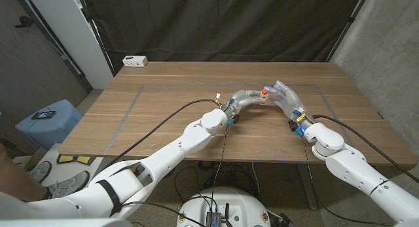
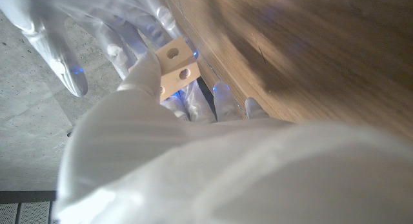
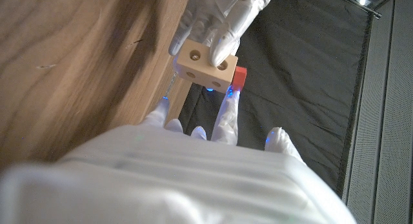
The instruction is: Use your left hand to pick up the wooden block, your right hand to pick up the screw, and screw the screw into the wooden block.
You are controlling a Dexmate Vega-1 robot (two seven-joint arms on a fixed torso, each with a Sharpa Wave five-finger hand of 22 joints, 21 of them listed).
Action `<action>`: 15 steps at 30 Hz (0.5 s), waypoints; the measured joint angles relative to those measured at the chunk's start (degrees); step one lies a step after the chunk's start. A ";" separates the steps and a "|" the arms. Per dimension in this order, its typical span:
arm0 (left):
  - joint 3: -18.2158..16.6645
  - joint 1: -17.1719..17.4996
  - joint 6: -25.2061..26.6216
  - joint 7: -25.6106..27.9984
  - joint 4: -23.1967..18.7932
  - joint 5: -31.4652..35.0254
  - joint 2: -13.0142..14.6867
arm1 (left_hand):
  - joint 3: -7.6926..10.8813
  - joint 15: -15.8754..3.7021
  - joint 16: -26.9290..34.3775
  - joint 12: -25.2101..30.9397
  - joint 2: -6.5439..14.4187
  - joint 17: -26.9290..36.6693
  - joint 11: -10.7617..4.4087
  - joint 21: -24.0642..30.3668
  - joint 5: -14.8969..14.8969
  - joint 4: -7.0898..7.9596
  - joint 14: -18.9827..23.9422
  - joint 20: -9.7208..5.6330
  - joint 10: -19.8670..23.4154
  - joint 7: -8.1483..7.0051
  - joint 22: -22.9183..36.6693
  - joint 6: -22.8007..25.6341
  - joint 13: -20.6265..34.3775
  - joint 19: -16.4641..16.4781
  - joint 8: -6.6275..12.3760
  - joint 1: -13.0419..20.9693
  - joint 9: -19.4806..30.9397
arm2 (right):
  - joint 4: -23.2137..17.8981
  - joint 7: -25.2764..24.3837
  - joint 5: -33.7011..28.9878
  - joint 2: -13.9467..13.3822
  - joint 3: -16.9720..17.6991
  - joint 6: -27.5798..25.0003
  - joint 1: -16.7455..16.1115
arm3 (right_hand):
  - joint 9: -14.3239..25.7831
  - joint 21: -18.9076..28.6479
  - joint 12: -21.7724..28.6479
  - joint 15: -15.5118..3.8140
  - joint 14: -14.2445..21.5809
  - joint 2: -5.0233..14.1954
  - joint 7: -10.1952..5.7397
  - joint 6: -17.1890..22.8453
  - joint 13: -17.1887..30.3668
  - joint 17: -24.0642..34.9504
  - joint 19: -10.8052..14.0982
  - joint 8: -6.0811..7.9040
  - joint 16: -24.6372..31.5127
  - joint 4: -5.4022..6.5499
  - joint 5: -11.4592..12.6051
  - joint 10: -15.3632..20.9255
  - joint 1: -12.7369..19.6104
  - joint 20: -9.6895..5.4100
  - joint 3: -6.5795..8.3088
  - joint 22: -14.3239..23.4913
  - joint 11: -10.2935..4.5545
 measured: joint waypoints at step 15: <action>-0.04 0.27 0.32 0.20 -0.50 -0.06 0.16 | 0.00 -0.29 0.00 0.01 0.08 0.00 0.05 0.00 0.10 0.00 -0.32 0.00 -0.67 -0.21 0.00 -0.21 0.00 0.00 0.00 0.82 0.00 | -0.89 -1.03 -0.41 -0.02 0.52 0.16 -1.33 | -0.13 0.00 0.40 -0.31 -0.09 0.32 0.88 1.90 0.01 0.00 0.63 0.22 0.34 -0.24 0.23 0.80 0.32 0.00 0.24 0.00 -0.18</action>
